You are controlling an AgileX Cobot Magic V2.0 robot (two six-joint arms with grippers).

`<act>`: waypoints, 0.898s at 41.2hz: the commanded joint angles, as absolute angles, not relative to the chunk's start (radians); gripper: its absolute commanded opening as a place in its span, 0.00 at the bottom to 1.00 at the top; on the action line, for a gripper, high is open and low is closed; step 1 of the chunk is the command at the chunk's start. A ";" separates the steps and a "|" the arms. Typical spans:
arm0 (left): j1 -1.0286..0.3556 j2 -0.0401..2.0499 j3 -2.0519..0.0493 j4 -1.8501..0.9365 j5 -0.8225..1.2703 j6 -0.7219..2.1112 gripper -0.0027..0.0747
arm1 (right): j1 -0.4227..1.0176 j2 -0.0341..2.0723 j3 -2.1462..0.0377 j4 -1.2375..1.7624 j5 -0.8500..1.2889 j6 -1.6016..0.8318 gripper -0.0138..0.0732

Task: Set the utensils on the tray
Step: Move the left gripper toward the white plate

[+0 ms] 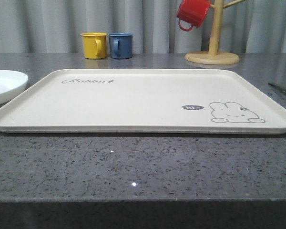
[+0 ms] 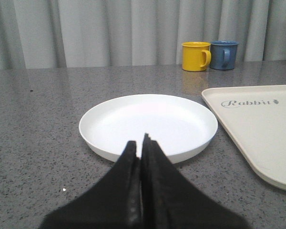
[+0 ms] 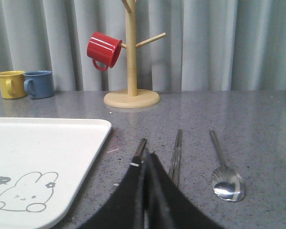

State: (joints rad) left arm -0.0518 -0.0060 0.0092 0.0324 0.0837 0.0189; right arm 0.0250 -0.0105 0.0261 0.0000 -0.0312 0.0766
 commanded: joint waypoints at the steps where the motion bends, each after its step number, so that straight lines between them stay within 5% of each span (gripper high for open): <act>1: -0.048 -0.030 0.008 0.033 0.007 0.018 0.01 | 0.019 -0.027 0.026 0.000 -0.113 0.068 0.08; 37: -0.048 -0.024 -0.057 0.033 -0.127 0.018 0.01 | 0.019 -0.027 -0.076 0.019 -0.052 0.068 0.08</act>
